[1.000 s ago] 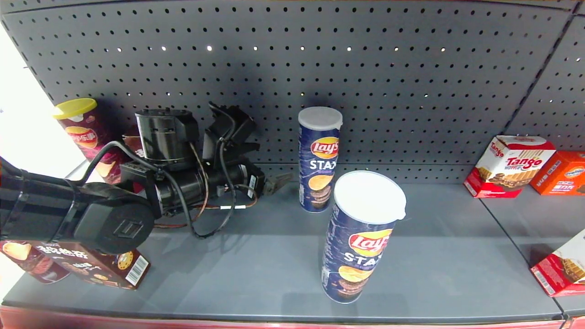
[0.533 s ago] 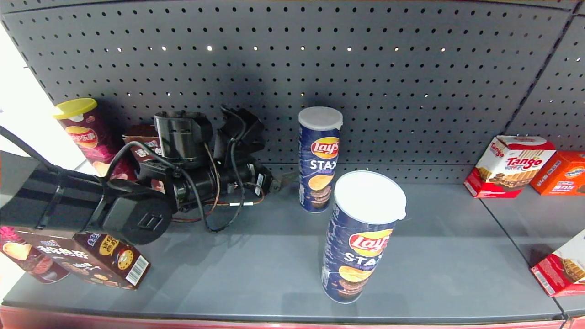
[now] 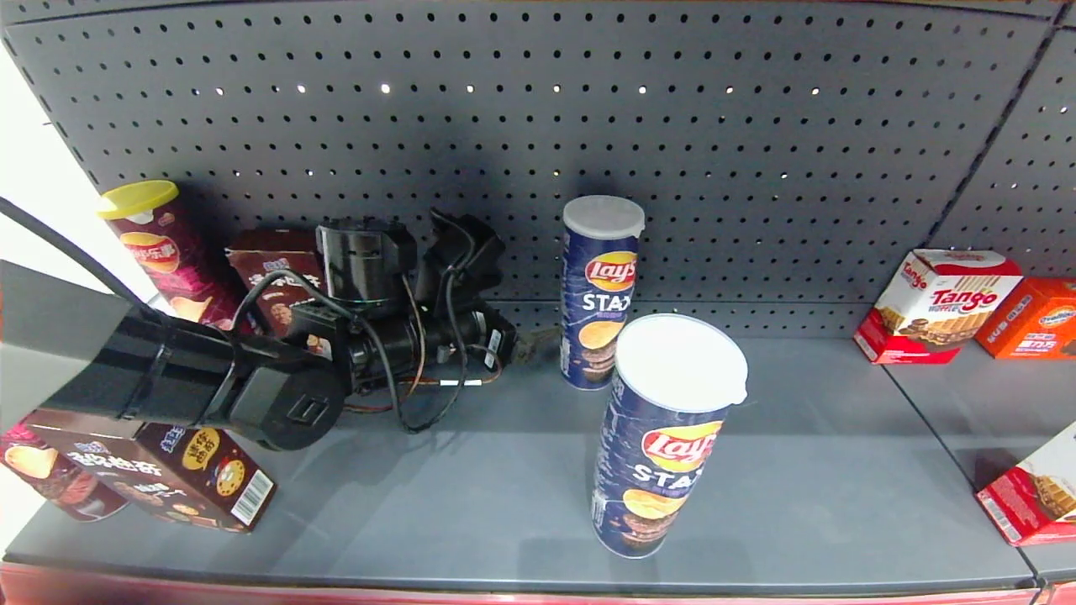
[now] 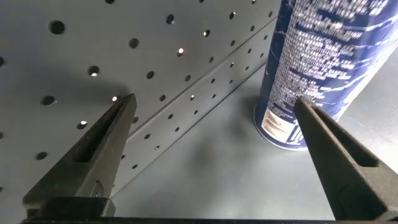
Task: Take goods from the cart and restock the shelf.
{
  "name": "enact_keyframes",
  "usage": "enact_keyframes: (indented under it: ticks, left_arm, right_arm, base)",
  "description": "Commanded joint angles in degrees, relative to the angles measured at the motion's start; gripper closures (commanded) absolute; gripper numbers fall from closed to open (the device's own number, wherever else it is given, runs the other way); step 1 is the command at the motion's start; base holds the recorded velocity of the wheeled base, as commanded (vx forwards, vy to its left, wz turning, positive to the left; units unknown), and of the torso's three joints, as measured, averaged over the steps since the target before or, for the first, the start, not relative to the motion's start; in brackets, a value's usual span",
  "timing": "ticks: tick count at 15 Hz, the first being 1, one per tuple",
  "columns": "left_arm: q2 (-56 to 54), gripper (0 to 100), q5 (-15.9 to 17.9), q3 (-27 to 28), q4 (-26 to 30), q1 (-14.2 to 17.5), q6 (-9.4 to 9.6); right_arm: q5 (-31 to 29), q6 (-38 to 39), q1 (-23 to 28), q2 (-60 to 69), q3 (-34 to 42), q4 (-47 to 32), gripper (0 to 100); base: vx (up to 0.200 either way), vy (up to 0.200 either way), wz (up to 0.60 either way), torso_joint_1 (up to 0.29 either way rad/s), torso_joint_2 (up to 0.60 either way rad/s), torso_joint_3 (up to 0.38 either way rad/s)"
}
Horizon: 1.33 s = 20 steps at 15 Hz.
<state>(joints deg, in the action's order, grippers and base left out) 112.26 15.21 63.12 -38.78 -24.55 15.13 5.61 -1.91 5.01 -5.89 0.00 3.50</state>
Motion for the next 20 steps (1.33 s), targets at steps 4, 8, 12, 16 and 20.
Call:
enact_keyframes:
  ticks: [4, 8, 12, 16, 20]
  left_arm:
    - [0.6, 0, 0.0, 0.1, -0.1, -0.1, -0.01]
    - [-0.1, 0, 0.0, -0.3, -0.2, -0.6, -0.01]
    - [-7.8, 0, 0.1, -2.1, 0.1, -0.4, -0.01]
    - [-15.7, 0, 0.1, -4.4, 0.1, -0.6, -0.01]
    - [-26.0, 0, 0.0, -13.6, 0.0, -0.6, 0.08]
  right_arm:
    - [0.0, 0.0, 0.0, -0.1, 0.0, 0.0, 0]
    - [0.0, 0.0, 0.0, -0.1, 0.0, 0.0, 0]
    - [0.0, 0.0, 0.0, -0.1, 0.0, 0.0, 0]
    - [0.0, 0.0, 0.0, -0.1, 0.0, 0.0, 0]
    - [0.0, 0.0, 0.0, -0.1, 0.0, 0.0, 0]
  base:
    - [0.0, 0.0, 0.0, 0.0, 0.0, 0.0]
    - [0.0, 0.0, 0.0, 0.0, 0.0, 0.0]
    - [0.0, 0.0, 0.0, 0.0, 0.0, 0.0]
    - [0.0, 0.0, 0.0, 0.0, 0.0, 0.0]
    - [0.0, 0.0, 0.0, 0.0, 0.0, 0.0]
